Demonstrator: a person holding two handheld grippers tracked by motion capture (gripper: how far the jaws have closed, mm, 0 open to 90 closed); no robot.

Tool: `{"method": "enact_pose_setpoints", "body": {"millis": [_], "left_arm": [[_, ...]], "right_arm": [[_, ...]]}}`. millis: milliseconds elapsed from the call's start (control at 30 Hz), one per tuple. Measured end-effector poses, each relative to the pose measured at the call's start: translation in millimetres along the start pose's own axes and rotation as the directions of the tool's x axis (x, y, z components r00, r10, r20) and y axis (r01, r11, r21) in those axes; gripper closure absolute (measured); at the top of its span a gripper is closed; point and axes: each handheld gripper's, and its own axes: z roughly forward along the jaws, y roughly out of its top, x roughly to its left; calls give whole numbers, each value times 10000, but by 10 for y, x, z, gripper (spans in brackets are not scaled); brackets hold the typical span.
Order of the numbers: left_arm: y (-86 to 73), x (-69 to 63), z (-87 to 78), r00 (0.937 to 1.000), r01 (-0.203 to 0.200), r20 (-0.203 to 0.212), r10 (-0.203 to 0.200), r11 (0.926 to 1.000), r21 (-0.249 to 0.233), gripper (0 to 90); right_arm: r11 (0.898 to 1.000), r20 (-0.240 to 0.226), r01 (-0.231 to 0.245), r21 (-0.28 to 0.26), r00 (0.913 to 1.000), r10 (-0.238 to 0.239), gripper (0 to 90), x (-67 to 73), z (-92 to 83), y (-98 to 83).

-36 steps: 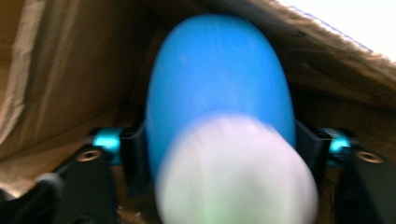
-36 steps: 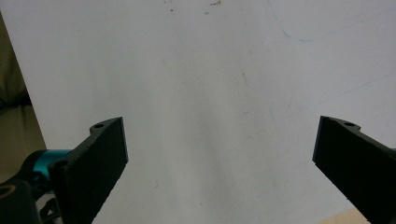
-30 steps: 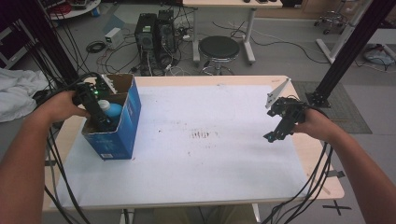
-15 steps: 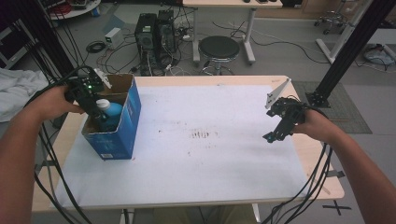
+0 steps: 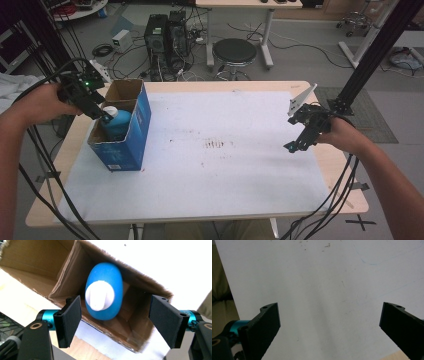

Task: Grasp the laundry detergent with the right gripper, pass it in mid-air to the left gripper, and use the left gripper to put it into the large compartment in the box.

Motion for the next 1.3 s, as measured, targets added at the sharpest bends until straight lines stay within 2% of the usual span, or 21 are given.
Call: {"method": "enact_pose_setpoints", "body": {"millis": [67,133,200,300,367,500,633,800,967,1067,1133,1300], "left_arm": [[55,-64,-87,9998,-174,17,174,9997,-163,262],[120,-135,-161,9995,-315,-26,314,9988,-380,197],[188,-193,-225,9987,-503,-150,493,9960,-735,189],[293,-259,-276,9976,-693,-23,695,9915,-1101,189],[384,-304,-261,9951,-970,84,983,9904,-983,189],[565,-356,-179,9925,-1155,298,1187,9891,-910,189],[799,-415,-63,9861,-1527,545,1571,9853,-765,189],[1086,-492,46,9710,-2161,853,2234,9725,-870,189],[1293,-544,137,9604,-2410,1126,2548,9627,-1228,189],[1398,-581,226,9516,-2642,1314,2778,9579,-1120,183],[1462,-597,291,9495,-2685,1413,2803,9584,-967,103],[1587,-646,404,9426,-2869,1499,2984,9534,-937,103]], "right_arm": [[10000,2,-3,-60,10000,3,22,-2,-6,-6],[10000,22,-10,-75,10000,10,22,0,-16,-7],[9999,44,-43,-119,10000,43,22,7,-21,-5],[9999,83,5,-118,10000,-4,22,14,-28,-3],[9999,91,18,-117,10000,-17,22,18,-32,-2],[9998,132,-19,-180,9999,21,22,26,-47,-4],[9998,157,15,-211,9999,-12,22,31,-55,-4],[9996,138,-18,-289,9999,22,22,36,-64,3],[9996,137,-68,-292,9999,72,22,34,-73,10],[9993,166,-119,-341,9998,125,22,28,-84,12],[9993,152,-130,-352,9998,135,22,26,-84,12],[9993,149,-136,-362,9998,141,22,31,-80,24]]}}
